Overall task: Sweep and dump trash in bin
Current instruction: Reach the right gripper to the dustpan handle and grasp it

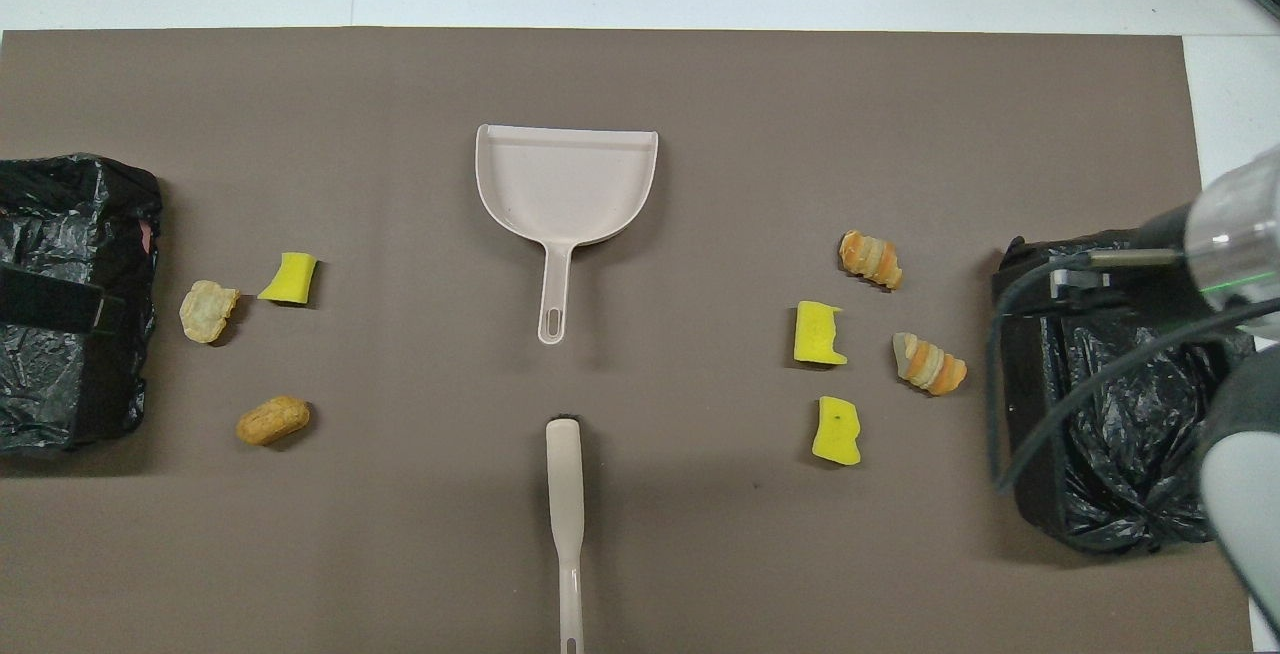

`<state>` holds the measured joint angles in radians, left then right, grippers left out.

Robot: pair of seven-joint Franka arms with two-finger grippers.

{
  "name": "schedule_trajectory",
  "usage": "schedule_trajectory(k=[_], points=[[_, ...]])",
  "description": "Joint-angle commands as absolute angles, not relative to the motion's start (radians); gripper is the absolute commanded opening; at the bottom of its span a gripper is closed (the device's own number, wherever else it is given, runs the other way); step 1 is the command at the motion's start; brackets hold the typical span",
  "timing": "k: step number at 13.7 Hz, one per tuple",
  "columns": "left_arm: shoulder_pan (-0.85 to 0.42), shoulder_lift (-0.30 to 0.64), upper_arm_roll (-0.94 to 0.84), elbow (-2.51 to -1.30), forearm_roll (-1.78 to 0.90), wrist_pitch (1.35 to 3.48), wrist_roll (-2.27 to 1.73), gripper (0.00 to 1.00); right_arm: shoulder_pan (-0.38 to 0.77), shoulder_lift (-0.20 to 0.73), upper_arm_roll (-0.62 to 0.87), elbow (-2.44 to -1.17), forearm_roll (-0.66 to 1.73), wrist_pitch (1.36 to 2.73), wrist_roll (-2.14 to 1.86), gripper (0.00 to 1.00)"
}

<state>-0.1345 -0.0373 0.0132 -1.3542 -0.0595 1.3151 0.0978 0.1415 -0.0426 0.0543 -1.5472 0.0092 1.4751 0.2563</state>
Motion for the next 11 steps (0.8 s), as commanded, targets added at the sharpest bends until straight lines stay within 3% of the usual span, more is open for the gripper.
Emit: schedule_trajectory(k=[1,5,9,11], points=[[-0.118,-0.058,0.005,-1.378,-0.060,1.310,0.098,1.00,0.257,-0.077,0.054,-1.623,0.020,1.526,0.411,1.00],[-0.118,-0.058,0.005,-1.378,-0.058,1.309,0.098,1.00,0.365,0.044,0.055,-1.570,-0.005,1.660,0.505,1.00],[-0.117,-0.066,0.005,-1.388,-0.057,1.286,0.037,1.00,0.429,0.303,0.051,-1.377,-0.072,1.779,0.619,1.00],[-0.135,-0.180,-0.001,-1.586,-0.066,1.345,-0.078,1.00,0.459,0.429,0.048,-1.248,-0.093,1.798,0.682,1.00]])
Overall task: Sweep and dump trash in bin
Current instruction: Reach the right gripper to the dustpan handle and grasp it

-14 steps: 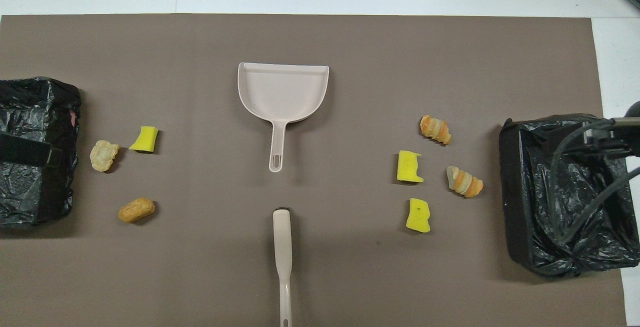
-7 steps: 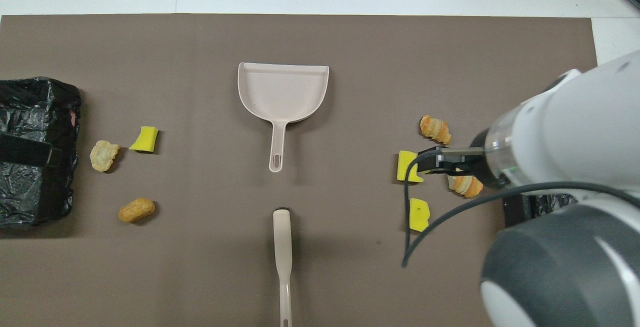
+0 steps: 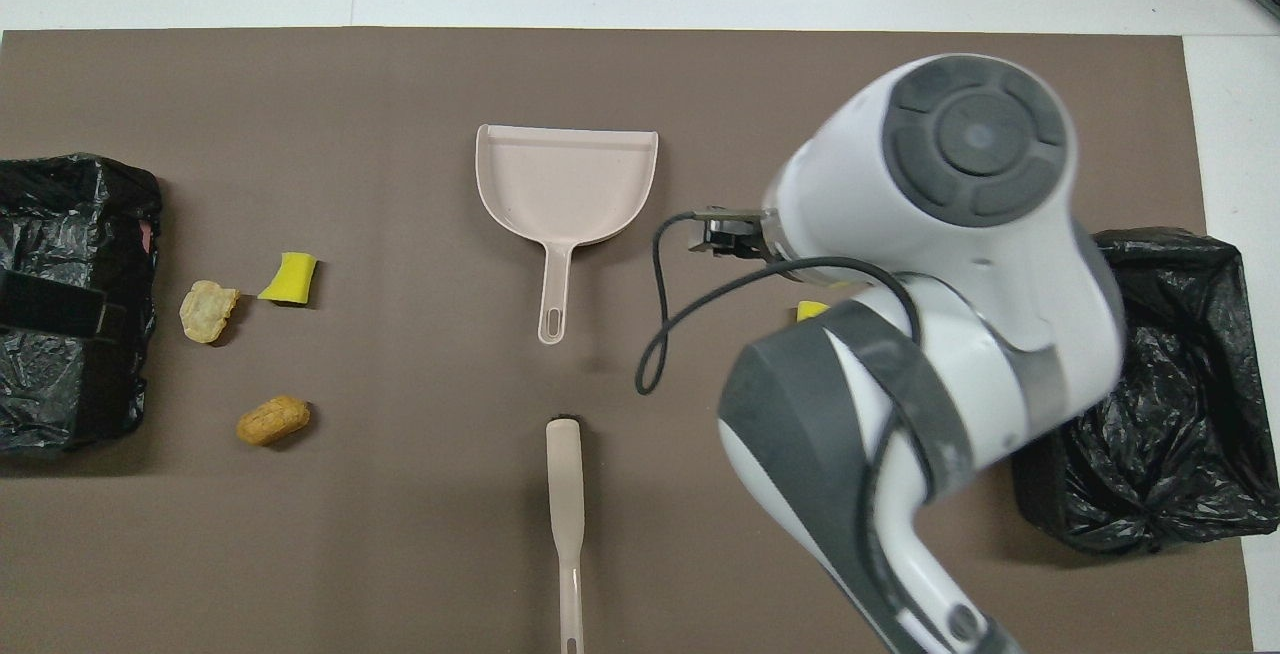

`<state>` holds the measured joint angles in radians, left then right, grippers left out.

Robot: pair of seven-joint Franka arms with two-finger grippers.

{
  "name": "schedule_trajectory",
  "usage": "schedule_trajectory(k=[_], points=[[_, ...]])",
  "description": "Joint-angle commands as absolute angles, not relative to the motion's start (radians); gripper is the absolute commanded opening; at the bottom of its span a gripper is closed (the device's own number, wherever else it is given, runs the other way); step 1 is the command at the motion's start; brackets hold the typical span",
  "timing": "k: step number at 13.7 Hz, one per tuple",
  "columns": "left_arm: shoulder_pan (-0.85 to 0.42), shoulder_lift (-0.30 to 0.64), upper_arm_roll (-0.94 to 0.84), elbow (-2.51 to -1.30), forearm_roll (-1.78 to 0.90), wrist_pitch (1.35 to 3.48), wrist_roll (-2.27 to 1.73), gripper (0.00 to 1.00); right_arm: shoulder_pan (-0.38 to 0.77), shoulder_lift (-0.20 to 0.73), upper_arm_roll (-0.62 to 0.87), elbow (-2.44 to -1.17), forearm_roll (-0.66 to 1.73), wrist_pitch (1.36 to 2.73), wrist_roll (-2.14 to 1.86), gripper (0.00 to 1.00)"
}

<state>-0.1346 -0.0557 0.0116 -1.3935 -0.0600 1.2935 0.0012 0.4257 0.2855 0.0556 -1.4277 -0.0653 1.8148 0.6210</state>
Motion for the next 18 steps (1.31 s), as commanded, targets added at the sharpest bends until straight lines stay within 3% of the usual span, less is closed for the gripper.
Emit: schedule_trajectory(k=[1,4,9,15,18], points=[[-0.140,-0.255,-0.011,-1.721,-0.066,1.418,-0.106,1.00,0.468,0.475,0.046,-1.217,-0.101,1.807,0.689,1.00],[-0.164,-0.383,-0.061,-1.955,-0.074,1.500,-0.150,1.00,0.503,0.574,0.041,-1.161,-0.104,1.853,0.751,1.00],[-0.365,-0.411,-0.061,-2.164,-0.127,1.641,-0.305,1.00,0.587,0.699,0.038,-1.131,-0.106,1.968,0.792,1.00],[-0.607,-0.413,-0.063,-2.399,-0.169,1.920,-0.517,1.00,0.660,0.746,0.044,-1.141,-0.106,1.991,0.808,1.00],[-0.667,-0.379,-0.061,-2.447,-0.175,2.014,-0.563,1.00,0.660,0.738,0.051,-1.170,-0.104,1.996,0.795,0.84]])
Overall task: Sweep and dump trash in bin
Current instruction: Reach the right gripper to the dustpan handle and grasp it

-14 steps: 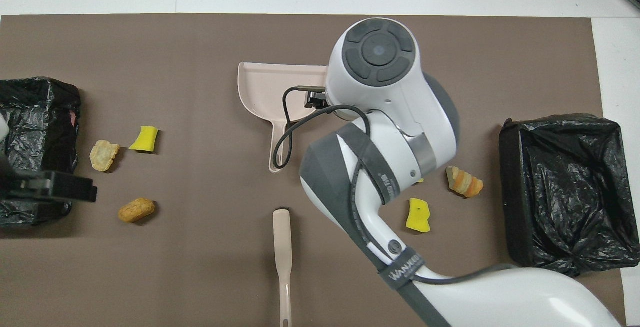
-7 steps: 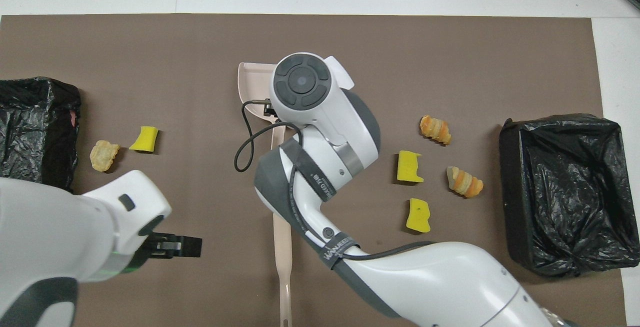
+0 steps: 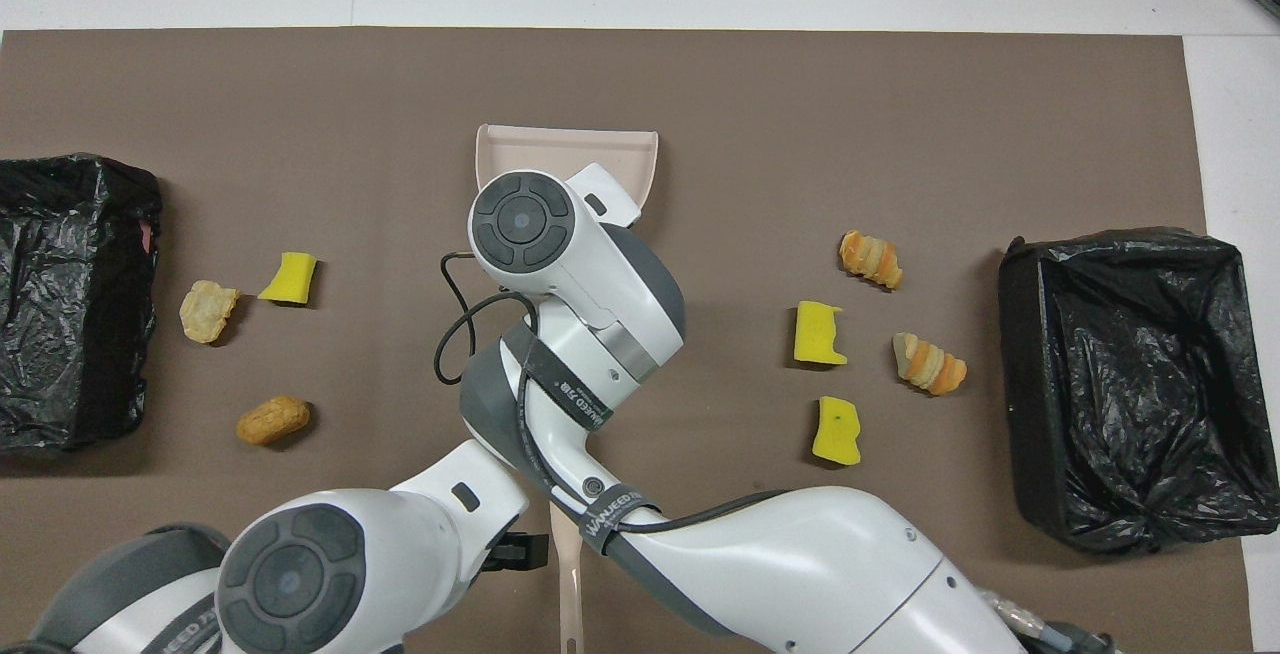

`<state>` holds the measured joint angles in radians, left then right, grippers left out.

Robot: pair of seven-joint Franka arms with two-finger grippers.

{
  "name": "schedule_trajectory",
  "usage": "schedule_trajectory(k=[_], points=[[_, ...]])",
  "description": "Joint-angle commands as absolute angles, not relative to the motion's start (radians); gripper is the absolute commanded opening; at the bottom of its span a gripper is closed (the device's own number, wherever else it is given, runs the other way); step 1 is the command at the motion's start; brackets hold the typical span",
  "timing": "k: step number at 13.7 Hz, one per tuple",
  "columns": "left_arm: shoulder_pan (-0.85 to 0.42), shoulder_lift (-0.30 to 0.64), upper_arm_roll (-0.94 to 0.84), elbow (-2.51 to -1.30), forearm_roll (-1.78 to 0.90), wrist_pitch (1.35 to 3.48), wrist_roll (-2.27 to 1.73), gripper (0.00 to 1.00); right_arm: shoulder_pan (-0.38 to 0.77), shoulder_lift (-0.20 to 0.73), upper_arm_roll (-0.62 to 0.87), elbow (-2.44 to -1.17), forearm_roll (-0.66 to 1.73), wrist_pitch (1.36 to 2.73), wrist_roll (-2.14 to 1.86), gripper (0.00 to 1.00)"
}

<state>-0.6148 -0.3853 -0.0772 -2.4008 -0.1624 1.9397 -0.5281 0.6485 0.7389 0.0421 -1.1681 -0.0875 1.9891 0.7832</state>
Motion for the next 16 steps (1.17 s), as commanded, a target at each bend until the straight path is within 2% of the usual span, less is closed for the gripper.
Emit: schedule_trajectory(k=[1,3,7,9,11,13,16], points=[[-0.689,-0.380,-0.061,-2.466,-0.175,2.043,-0.583,1.00,0.661,0.736,0.051,-1.183,-0.103,1.996,0.793,0.83],[-0.690,-0.383,-0.061,-2.467,-0.175,2.034,-0.587,1.00,0.663,0.735,0.051,-1.201,-0.101,2.002,0.785,0.82],[-0.753,-0.385,-0.064,-2.474,-0.175,2.019,-0.623,1.00,0.664,0.721,0.052,-1.242,-0.091,2.031,0.784,0.72],[-0.785,-0.374,-0.064,-2.512,-0.175,2.069,-0.627,1.00,0.666,0.718,0.054,-1.246,-0.089,2.025,0.784,0.44],[-0.795,-0.371,-0.064,-2.539,-0.192,2.118,-0.629,1.00,0.664,0.718,0.057,-1.247,-0.084,2.028,0.775,0.00],[-0.795,-0.335,-0.064,-2.542,-0.204,2.160,-0.629,1.00,0.660,0.706,0.071,-1.253,-0.086,2.020,0.755,0.00],[-0.837,-0.246,-0.064,-2.540,-0.206,2.252,-0.672,1.00,0.618,0.617,0.071,-1.304,-0.084,2.005,0.649,0.00]])
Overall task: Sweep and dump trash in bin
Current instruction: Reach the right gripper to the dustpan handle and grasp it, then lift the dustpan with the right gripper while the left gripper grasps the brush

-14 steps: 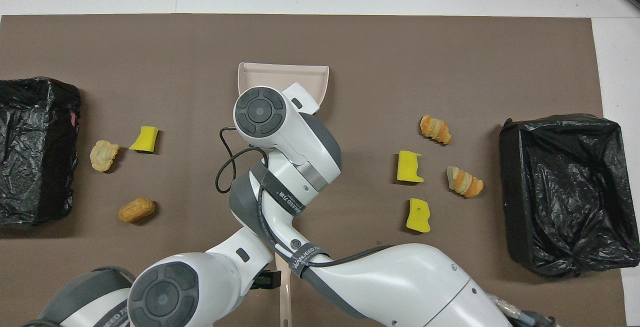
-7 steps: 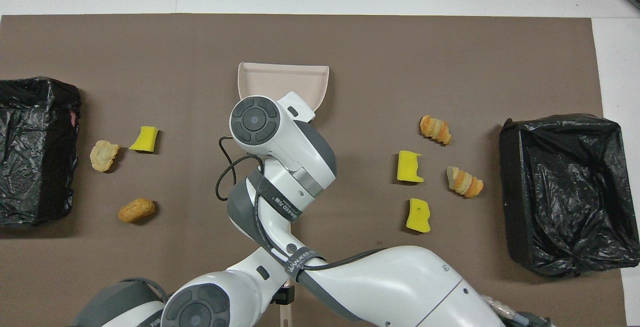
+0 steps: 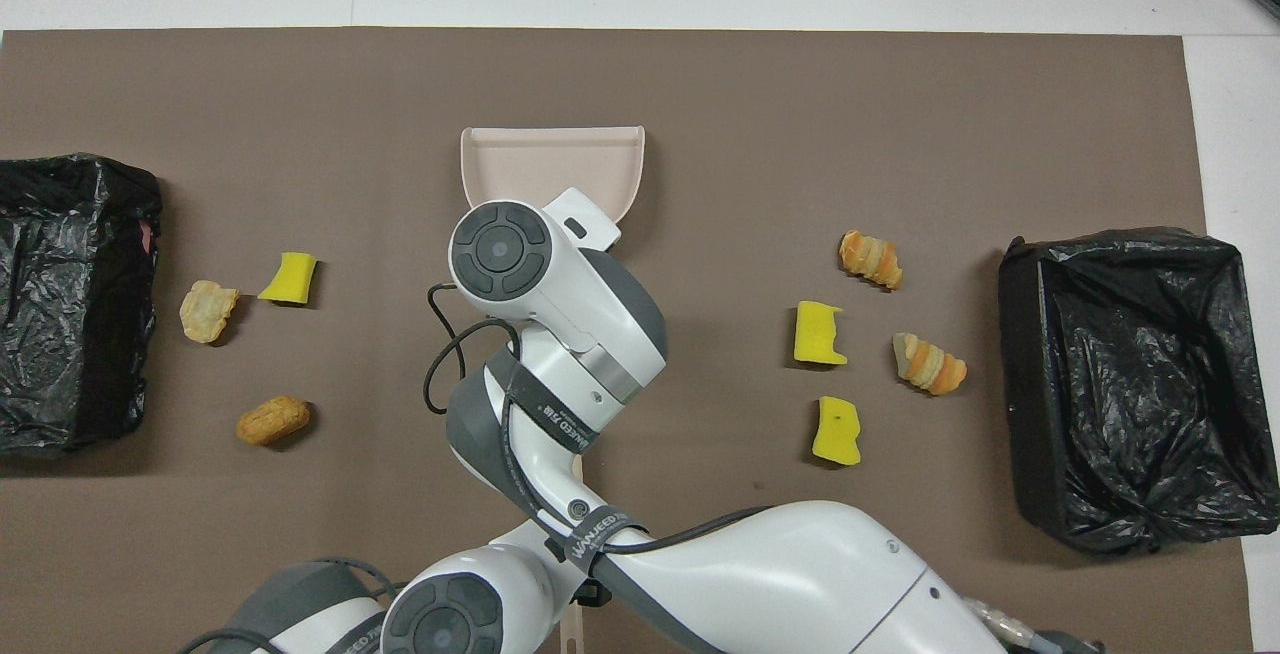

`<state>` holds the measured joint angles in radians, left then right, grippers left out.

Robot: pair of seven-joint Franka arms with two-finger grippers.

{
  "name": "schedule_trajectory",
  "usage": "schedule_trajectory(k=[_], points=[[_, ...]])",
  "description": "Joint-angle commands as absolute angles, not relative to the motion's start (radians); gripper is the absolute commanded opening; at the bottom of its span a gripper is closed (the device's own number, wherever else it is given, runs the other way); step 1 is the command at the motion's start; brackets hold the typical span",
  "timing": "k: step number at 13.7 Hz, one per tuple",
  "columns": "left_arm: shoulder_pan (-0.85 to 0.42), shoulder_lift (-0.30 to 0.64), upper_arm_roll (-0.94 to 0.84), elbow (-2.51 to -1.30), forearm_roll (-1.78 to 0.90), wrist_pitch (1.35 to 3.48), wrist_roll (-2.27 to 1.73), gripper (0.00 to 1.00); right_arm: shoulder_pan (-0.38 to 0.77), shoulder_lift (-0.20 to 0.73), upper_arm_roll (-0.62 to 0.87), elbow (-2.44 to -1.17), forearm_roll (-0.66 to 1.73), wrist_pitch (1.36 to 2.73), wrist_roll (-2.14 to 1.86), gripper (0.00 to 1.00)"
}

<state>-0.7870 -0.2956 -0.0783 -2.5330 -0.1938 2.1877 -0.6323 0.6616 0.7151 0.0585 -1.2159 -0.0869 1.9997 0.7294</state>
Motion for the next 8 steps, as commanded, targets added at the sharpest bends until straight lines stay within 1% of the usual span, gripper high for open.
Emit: schedule_trajectory(k=[1,3,4,5,8], points=[[-0.850,-0.227,-0.064,-2.540,-0.207,2.255,-0.676,1.00,0.606,0.589,0.071,-1.327,-0.084,2.003,0.585,0.00],[-0.851,-0.225,-0.064,-2.542,-0.207,2.249,-0.676,1.00,0.586,0.537,0.069,-1.371,-0.095,1.999,0.504,0.00],[-0.851,-0.225,-0.066,-2.549,-0.207,2.247,-0.678,1.00,0.565,0.511,0.071,-1.397,-0.098,1.999,0.420,0.00],[-0.865,-0.225,-0.066,-2.559,-0.209,2.247,-0.680,1.00,0.539,0.494,0.071,-1.397,-0.095,1.999,0.281,0.00],[-0.899,-0.235,-0.066,-2.565,-0.212,2.220,-0.715,0.73,0.491,0.443,0.071,-1.430,-0.083,1.985,0.076,0.00]])
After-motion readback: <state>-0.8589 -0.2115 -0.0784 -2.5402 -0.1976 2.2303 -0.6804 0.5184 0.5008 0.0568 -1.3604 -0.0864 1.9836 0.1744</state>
